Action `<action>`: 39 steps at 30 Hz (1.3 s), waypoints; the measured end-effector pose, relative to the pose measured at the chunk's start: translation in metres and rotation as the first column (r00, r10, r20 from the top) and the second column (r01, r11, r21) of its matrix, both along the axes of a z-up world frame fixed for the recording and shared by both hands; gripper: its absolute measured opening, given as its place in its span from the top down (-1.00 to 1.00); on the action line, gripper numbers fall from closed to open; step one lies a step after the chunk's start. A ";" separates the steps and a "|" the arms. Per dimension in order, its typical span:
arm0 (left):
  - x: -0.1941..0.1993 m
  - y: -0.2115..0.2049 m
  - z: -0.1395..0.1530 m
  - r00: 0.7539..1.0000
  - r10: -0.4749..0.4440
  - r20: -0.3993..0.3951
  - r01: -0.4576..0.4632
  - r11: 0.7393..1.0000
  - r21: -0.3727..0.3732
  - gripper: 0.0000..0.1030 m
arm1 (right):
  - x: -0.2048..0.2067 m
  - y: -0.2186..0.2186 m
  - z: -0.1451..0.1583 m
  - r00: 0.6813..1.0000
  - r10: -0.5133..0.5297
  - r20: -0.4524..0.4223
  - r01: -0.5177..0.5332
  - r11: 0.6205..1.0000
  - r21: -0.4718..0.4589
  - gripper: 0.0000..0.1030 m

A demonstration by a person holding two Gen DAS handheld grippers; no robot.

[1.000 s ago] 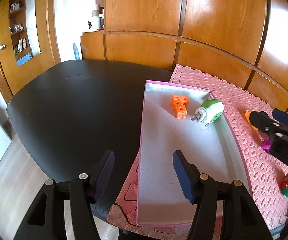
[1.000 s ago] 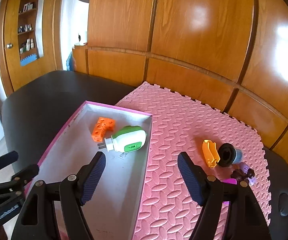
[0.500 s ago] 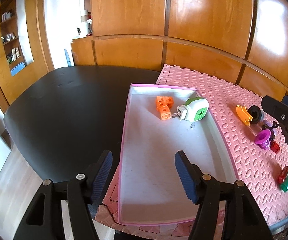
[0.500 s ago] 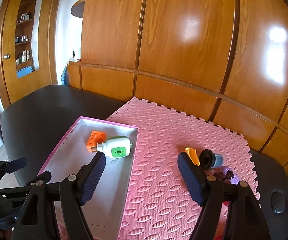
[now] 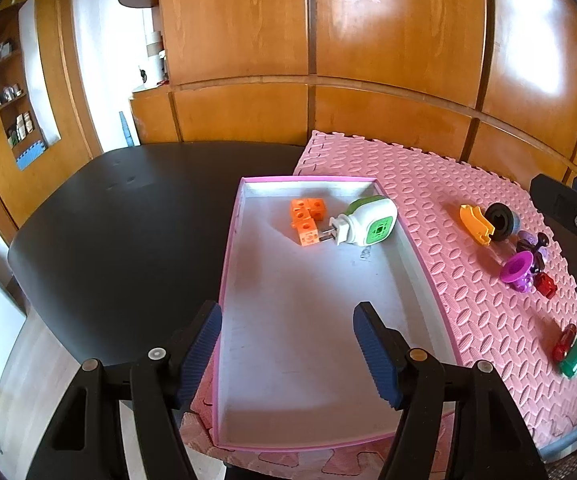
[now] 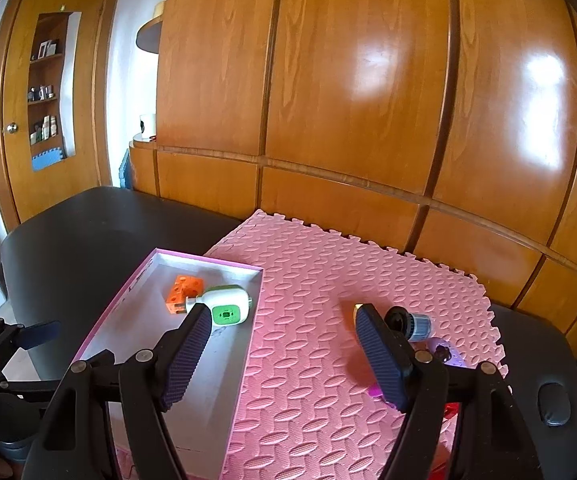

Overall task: Organize rigid objects
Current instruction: 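Reach the left tool to the teal cup and grasp it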

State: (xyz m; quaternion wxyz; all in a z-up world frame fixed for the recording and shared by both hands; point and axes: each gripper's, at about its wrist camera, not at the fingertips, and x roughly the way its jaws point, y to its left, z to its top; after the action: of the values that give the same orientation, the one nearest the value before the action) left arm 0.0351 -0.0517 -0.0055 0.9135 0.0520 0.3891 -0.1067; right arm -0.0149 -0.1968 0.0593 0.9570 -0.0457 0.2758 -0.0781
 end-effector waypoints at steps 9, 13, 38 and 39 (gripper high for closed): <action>-0.002 -0.019 0.007 0.999 -0.041 0.019 0.040 0.999 0.020 -0.34 | -0.007 -0.018 0.005 0.999 -0.032 0.022 0.032 0.999 0.005 -0.47; -0.001 -0.030 0.010 0.997 -0.070 0.024 0.069 0.997 0.024 -0.34 | -0.009 -0.026 0.004 0.999 -0.041 0.018 0.041 0.999 0.005 -0.47; -0.101 -0.261 -0.015 0.548 -0.834 -0.060 0.833 0.551 -0.052 -0.43 | -0.110 -0.331 -0.064 0.813 -0.550 -0.190 0.574 0.705 0.417 -0.47; -0.106 -0.268 -0.016 0.533 -0.844 -0.056 0.844 0.535 -0.043 -0.43 | -0.113 -0.334 -0.063 0.809 -0.558 -0.187 0.578 0.695 0.428 -0.47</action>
State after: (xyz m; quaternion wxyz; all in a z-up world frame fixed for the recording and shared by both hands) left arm -0.0710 -0.3194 -0.0210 0.7351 0.2243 0.3467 -0.5377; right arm -0.1276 -0.5309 -0.0035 0.8618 0.2705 0.3068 -0.3002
